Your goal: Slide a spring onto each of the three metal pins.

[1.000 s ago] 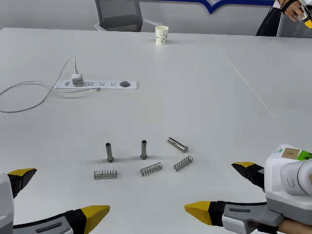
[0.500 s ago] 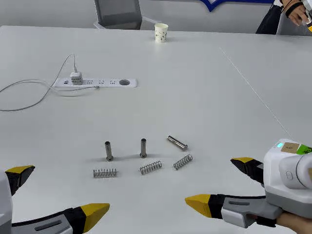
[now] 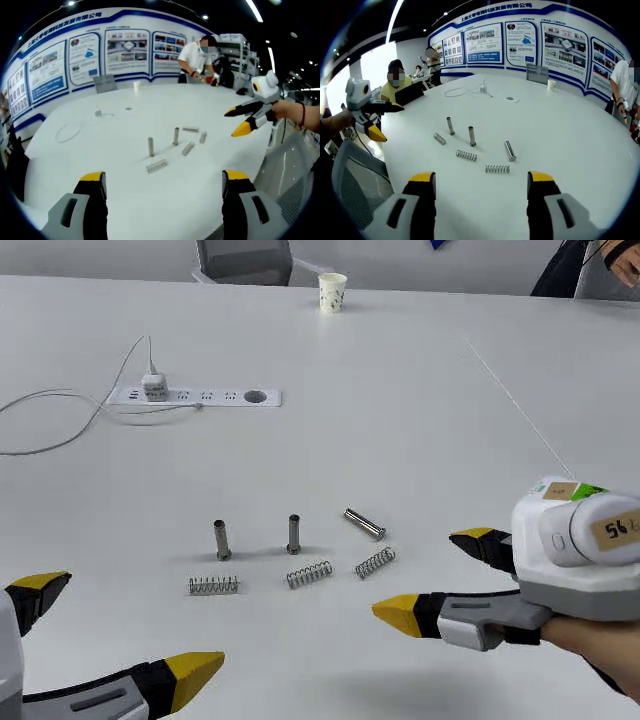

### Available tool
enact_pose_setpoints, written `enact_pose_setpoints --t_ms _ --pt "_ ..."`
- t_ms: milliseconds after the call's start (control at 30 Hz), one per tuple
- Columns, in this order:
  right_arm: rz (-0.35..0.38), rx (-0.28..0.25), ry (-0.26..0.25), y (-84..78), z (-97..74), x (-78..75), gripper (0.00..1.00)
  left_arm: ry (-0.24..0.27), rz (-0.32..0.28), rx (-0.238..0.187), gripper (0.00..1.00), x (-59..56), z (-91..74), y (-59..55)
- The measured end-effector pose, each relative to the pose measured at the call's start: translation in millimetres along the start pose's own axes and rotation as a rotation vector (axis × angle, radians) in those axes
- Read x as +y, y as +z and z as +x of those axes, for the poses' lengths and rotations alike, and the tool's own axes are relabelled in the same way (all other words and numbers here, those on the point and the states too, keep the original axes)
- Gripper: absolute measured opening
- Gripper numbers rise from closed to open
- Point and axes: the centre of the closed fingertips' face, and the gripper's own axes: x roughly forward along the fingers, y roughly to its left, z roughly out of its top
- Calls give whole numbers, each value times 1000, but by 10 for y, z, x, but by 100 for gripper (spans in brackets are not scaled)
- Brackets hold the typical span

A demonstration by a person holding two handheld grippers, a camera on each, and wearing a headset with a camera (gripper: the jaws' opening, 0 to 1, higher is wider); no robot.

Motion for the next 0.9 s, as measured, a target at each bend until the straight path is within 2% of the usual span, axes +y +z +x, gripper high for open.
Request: enact_pose_setpoints --t_ms 300,433,667,900 --pt "-32 17 -1 78 220 -162 68 -3 3 -4 96 -21 34 -14" --pt "-15 23 -8 115 346 -240 65 -5 13 -2 96 -34 64 -17" --pt "-30 66 6 81 563 -299 59 -15 11 5 96 -30 125 -27" --pt "-31 82 0 93 717 -398 52 -16 4 7 95 -6 172 -46"
